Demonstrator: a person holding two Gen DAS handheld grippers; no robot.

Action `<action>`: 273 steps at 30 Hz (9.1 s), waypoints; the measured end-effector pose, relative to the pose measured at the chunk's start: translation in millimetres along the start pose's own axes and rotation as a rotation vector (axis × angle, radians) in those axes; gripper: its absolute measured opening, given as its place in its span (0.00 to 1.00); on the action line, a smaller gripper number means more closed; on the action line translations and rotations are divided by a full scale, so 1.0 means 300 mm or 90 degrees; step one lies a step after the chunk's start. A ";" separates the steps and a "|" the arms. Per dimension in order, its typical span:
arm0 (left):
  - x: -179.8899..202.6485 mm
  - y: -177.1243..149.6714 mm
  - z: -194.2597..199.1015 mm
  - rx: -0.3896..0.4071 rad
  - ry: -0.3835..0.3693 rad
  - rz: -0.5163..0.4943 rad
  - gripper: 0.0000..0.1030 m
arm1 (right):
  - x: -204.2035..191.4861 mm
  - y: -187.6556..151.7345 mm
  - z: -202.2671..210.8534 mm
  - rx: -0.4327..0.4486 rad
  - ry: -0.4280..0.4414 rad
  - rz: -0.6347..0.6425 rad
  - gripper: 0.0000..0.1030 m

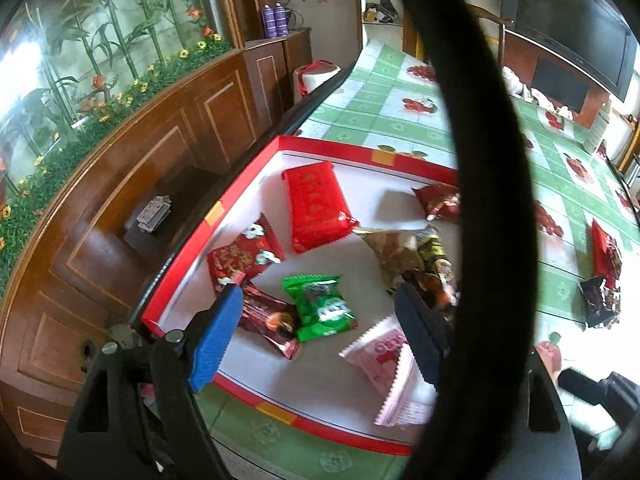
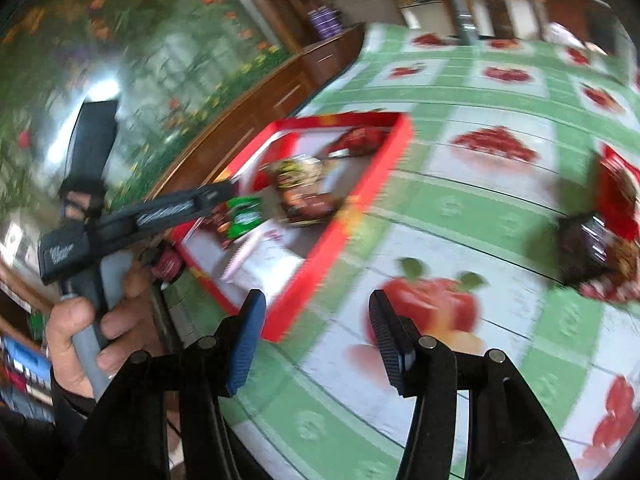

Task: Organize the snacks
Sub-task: 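Move both open tools back from the box over the remaining packets on the table, then grasp the dark brown packet with the left tool while the right tool grasps the white-red striped packet, then carry the dark brown packet with the left tool while the right tool carries the striped packet to the box, then release the dark brown packet in the box with the left tool while the right tool releases the striped packet, then move both open tools back from the box over the last red packets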

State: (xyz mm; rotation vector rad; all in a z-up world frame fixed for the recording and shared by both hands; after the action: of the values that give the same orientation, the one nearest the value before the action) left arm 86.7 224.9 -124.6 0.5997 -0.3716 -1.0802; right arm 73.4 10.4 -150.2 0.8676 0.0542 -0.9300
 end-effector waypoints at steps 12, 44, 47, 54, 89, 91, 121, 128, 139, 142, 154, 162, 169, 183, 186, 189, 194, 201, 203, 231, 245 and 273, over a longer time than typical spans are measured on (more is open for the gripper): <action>0.212 -0.074 0.051 -0.009 -0.053 -0.067 0.77 | 0.445 -0.057 0.497 0.203 -0.201 -0.119 0.71; 0.564 -0.157 0.135 -0.031 -0.138 -0.170 0.77 | 0.610 -0.165 0.675 0.250 -0.377 -0.152 0.72; 0.601 -0.173 0.139 -0.039 -0.156 -0.177 0.77 | 0.603 -0.140 0.622 0.224 -0.363 -0.142 0.69; 0.764 -0.209 0.108 -0.085 -0.230 -0.185 0.77 | 0.599 -0.064 0.519 0.198 -0.299 -0.121 0.55; 0.881 -0.225 -0.067 -0.111 -0.201 -0.233 0.36 | 0.603 -0.004 0.539 0.207 -0.186 -0.139 0.19; 0.834 -0.215 -0.030 -0.088 -0.189 -0.221 0.35 | 0.570 -0.022 0.549 0.219 -0.172 -0.146 0.19; 0.519 -0.139 0.208 0.069 -0.106 -0.139 0.35 | 0.198 -0.031 0.493 0.239 -0.097 -0.067 0.19; 0.483 -0.122 0.216 0.079 -0.100 -0.124 0.35 | 0.181 -0.021 0.485 0.242 -0.090 -0.062 0.19; 0.411 -0.090 0.211 0.092 -0.080 -0.099 0.35 | 0.140 0.006 0.445 0.234 -0.076 -0.048 0.19; 0.388 -0.082 0.202 0.091 -0.074 -0.093 0.35 | 0.127 0.016 0.425 0.228 -0.069 -0.043 0.19; 0.300 -0.052 0.143 0.077 -0.062 -0.058 0.35 | 0.071 0.073 0.344 0.206 -0.051 -0.017 0.19; 0.240 -0.040 0.097 0.062 -0.062 -0.037 0.35 | 0.044 0.091 0.267 0.172 -0.045 -0.004 0.19; 0.153 -0.023 0.052 0.043 -0.061 0.000 0.35 | 0.020 0.114 0.171 0.149 -0.032 0.004 0.18; -0.052 0.017 -0.029 0.021 -0.025 0.071 0.35 | -0.030 0.276 -0.060 0.120 -0.029 0.041 0.18; -0.065 0.023 -0.043 0.017 -0.021 0.073 0.35 | -0.010 0.297 -0.122 0.105 -0.046 0.039 0.18; -0.067 0.034 -0.062 0.015 -0.019 0.071 0.35 | 0.003 0.306 -0.170 0.094 -0.051 0.036 0.18; -0.044 0.058 -0.097 0.008 -0.022 0.065 0.35 | 0.016 0.315 -0.230 0.073 -0.058 0.036 0.18; -0.015 0.061 -0.156 -0.007 -0.021 0.057 0.36 | 0.011 0.332 -0.271 0.062 -0.055 0.043 0.18; -0.012 0.062 -0.165 -0.010 -0.021 0.056 0.36 | 0.015 0.332 -0.281 0.059 -0.055 0.041 0.18; 0.040 0.070 -0.087 0.016 -0.022 0.046 0.76 | 0.107 0.261 -0.045 0.112 -0.090 -0.001 0.42; 0.266 0.015 0.010 0.016 -0.076 -0.029 0.81 | 0.437 -0.029 0.292 0.144 -0.262 -0.112 0.58; 0.574 -0.143 0.069 -0.013 -0.135 -0.172 0.83 | 0.678 0.101 0.227 0.104 -0.323 -0.186 0.67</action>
State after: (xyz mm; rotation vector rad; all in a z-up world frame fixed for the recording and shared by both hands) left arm 119.3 49.6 -135.7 0.5271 -0.4725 -1.4115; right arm 200.5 -164.3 -165.3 0.7616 -0.3455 -1.4219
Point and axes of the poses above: each gripper's, at about its wrist camera, not at the fingertips, and z roughly against the way its jaws point, x to its right, y to its top, the point moved 8 cm from there along -z, roughly the way its jaws point, and after that the axes turned 7 degrees about z, right-handed, at the moved point
